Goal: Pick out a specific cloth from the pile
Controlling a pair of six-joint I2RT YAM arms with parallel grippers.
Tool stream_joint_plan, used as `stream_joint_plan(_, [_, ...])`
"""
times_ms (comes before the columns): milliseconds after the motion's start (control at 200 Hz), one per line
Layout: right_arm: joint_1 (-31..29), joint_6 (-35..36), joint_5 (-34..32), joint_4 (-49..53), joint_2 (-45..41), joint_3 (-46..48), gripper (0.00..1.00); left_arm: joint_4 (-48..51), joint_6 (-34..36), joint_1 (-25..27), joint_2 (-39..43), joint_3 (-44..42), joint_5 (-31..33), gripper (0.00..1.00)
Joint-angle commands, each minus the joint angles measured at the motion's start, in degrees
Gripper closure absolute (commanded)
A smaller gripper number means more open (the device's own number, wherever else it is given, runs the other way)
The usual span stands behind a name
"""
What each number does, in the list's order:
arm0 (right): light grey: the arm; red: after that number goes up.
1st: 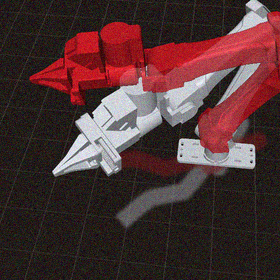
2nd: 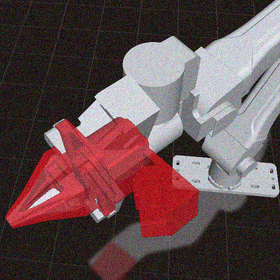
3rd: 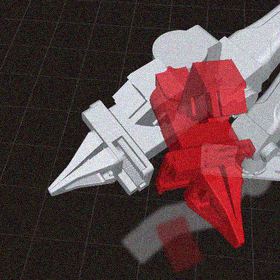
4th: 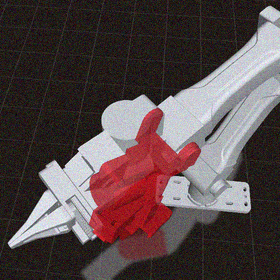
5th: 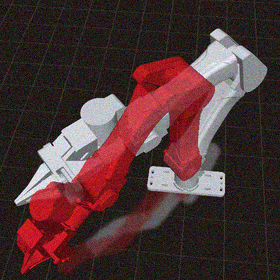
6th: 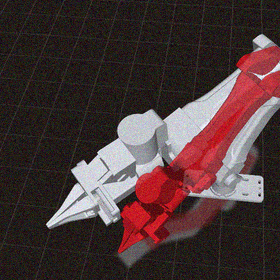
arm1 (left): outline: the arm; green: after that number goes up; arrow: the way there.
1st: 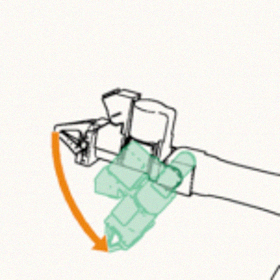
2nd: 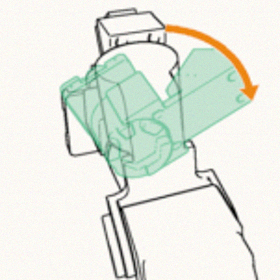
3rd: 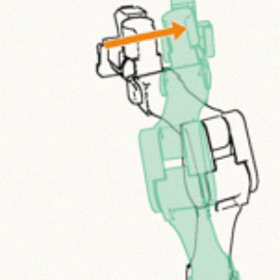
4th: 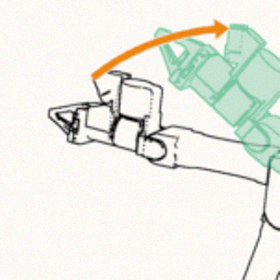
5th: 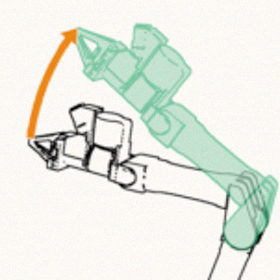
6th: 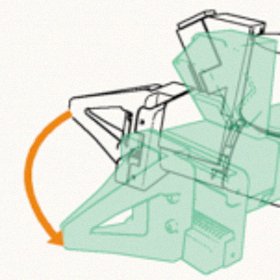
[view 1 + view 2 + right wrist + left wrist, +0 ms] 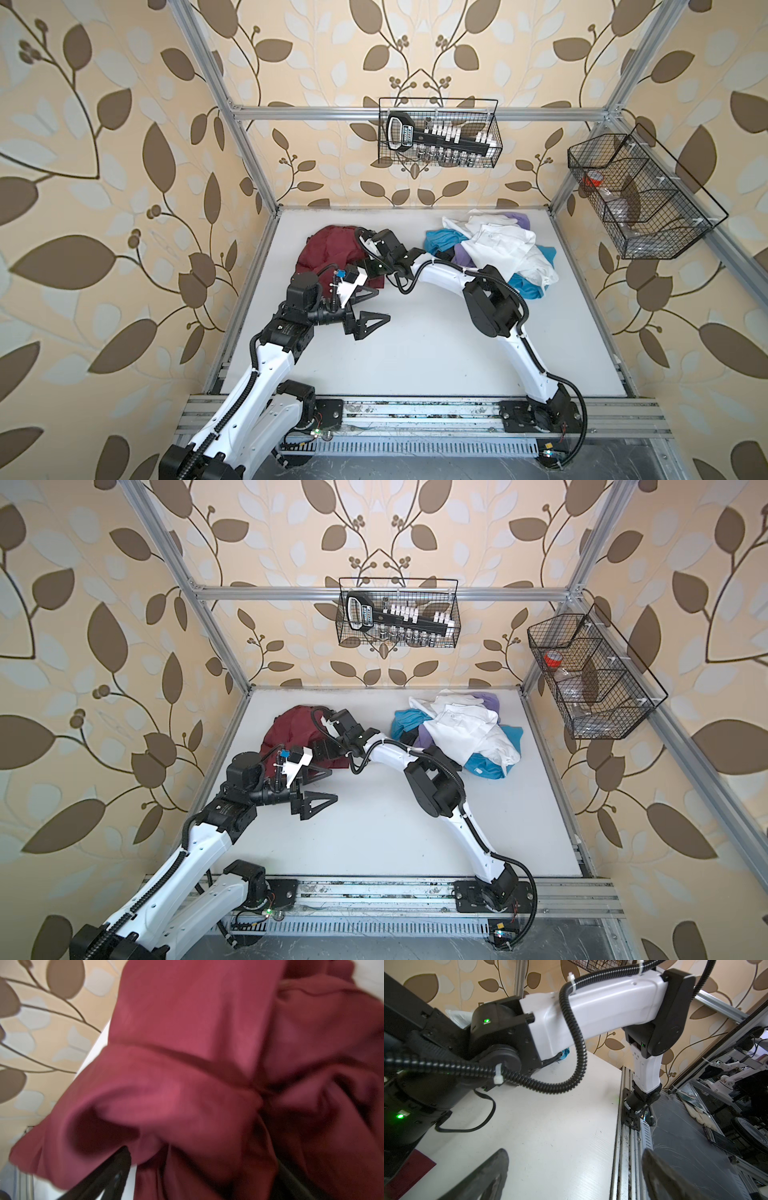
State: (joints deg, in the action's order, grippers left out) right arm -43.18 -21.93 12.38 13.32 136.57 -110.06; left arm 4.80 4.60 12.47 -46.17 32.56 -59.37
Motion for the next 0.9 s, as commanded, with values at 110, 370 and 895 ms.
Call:
stream_joint_plan(110, [-0.1, 5.7, -10.4, 8.1, -15.6, 17.9, 0.0, -0.4, 1.9, 0.8, 1.7, -0.6, 0.0, 0.01])
stream_joint_plan(370, [6.5, 7.1, -11.1, 6.8, -38.8, 38.3, 0.0, 1.1, 2.3, 1.7, 2.5, -0.4, 7.2, 0.01])
stream_joint_plan(895, [29.3, 20.4, -26.9, -26.1, -76.9, 76.9, 0.01, -17.9, -4.6, -2.8, -8.0, -8.4, 70.3, 0.01])
